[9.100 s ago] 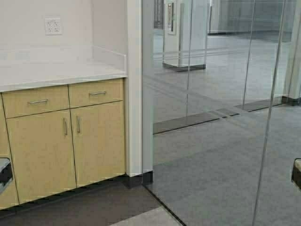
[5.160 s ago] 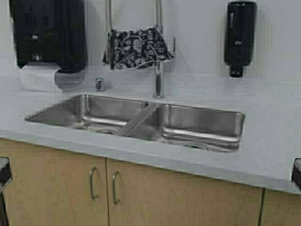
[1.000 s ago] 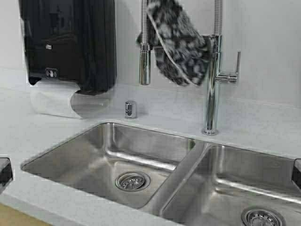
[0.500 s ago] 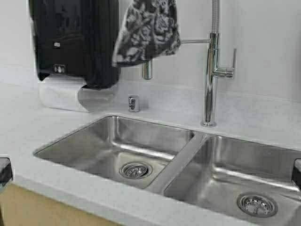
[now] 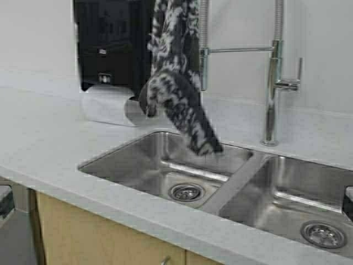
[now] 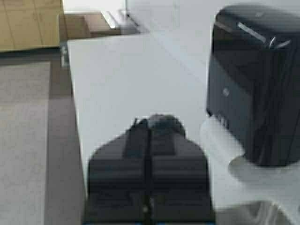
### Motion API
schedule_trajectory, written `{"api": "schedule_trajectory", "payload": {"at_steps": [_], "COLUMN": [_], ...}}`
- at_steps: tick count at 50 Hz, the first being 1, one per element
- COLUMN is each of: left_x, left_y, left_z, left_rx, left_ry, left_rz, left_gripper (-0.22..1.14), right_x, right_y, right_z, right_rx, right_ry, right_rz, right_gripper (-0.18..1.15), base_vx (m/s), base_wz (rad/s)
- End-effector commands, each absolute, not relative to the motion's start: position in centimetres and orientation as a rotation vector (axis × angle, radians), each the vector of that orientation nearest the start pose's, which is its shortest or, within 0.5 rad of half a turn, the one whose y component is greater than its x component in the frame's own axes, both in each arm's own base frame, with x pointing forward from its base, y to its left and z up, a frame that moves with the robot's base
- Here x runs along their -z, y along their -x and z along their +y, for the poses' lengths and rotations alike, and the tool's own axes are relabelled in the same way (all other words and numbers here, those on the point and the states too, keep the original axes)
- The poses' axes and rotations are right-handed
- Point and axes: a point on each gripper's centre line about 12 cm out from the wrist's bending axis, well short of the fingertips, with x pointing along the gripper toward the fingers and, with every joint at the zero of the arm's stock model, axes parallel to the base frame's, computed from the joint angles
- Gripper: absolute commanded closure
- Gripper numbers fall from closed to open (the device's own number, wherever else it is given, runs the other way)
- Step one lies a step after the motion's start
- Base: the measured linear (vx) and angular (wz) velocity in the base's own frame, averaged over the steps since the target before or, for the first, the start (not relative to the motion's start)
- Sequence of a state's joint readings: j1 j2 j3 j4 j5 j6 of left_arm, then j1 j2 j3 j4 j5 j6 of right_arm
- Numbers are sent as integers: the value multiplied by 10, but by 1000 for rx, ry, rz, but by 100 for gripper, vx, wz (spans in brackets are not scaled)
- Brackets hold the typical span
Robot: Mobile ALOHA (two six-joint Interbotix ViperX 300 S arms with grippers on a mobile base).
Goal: Get the cloth and wipe up the spill under the wine glass
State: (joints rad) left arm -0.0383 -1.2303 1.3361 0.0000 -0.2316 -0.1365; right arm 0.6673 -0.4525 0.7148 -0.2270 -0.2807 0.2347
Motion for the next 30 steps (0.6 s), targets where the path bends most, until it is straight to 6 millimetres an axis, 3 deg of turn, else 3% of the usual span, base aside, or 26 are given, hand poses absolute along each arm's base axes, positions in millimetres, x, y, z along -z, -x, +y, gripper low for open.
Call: {"api": "schedule_trajectory", "payload": {"at_steps": [1, 14, 30], "left_x": [-273, -275, -273], "left_y": [-151, -151, -152], "left_z": [-6, -6, -6], "left_rx": [47, 49, 46], "left_ry": [144, 145, 142], "left_rz": [-144, -147, -140], "left_gripper": [89, 89, 89], "right_x": [-345, -320, -313], "right_y": [-243, -229, -238], "right_z": [200, 189, 180], "right_rx": [-727, -728, -688], "right_ry": [-32, -14, -2], "right_rz": [-16, 28, 33], "right_gripper": [91, 91, 91], "base_vx": [-2, 0, 1], "base_wz": [19, 30, 47]}}
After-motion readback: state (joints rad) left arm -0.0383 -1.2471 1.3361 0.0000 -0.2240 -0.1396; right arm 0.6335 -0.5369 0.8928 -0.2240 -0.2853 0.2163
